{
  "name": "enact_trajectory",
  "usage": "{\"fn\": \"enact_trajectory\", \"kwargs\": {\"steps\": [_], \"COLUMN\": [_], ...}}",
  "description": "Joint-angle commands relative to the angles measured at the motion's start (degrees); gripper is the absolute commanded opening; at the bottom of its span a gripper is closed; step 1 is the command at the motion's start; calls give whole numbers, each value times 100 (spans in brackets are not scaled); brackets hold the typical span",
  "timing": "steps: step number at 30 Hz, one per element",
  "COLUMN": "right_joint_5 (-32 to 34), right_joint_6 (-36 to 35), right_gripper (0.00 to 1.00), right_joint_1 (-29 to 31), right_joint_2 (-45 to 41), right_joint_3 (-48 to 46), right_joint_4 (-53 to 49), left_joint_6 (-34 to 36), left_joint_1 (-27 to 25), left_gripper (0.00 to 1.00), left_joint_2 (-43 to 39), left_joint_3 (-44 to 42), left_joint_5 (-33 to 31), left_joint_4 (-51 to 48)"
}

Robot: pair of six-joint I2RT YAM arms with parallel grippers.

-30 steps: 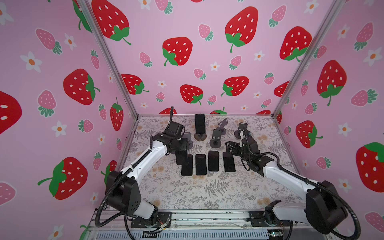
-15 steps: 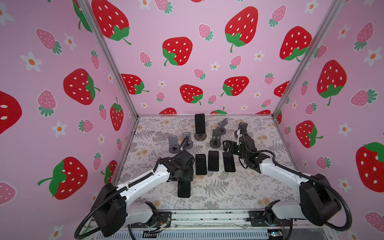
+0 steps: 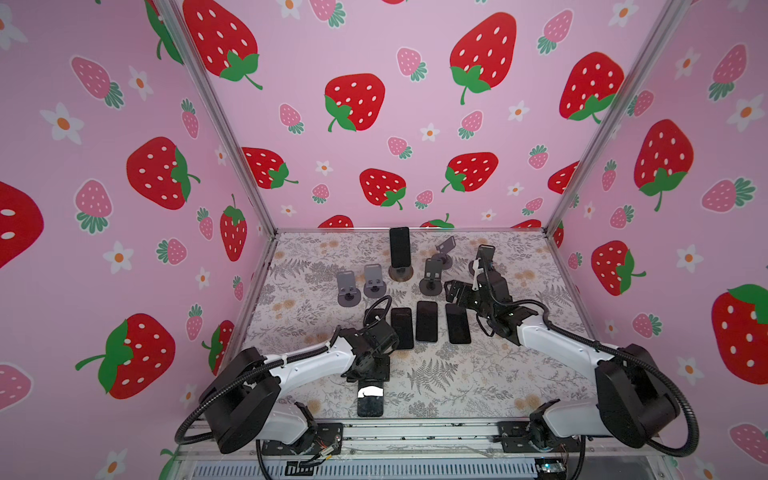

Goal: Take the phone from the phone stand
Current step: 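Carry the black phone toward the robot, in front of the phone row, then lower the black phone flat onto the table and open the left gripper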

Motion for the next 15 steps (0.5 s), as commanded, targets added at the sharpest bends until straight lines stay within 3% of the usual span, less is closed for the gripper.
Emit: {"fn": "enact_trajectory", "kwargs": {"steps": [1,7,15], "right_joint_5": [93,99,129], "right_joint_6": [-9,-15,-8], "right_gripper": [100,100,100], "right_joint_1": [-18,-18,-18], "right_joint_2": [-125,-233,-275], "right_joint_3": [-58,-101,-75], "right_joint_4": [19,6,-35], "left_joint_6": [-216,-262,-412], "left_joint_1": [-116,-146,-133], "left_gripper": [63,64,71], "left_joint_2": [241,576,1137], "left_joint_3": [127,137,87], "left_joint_5": [-256,-530,-363], "left_joint_4": [232,407,762]}}
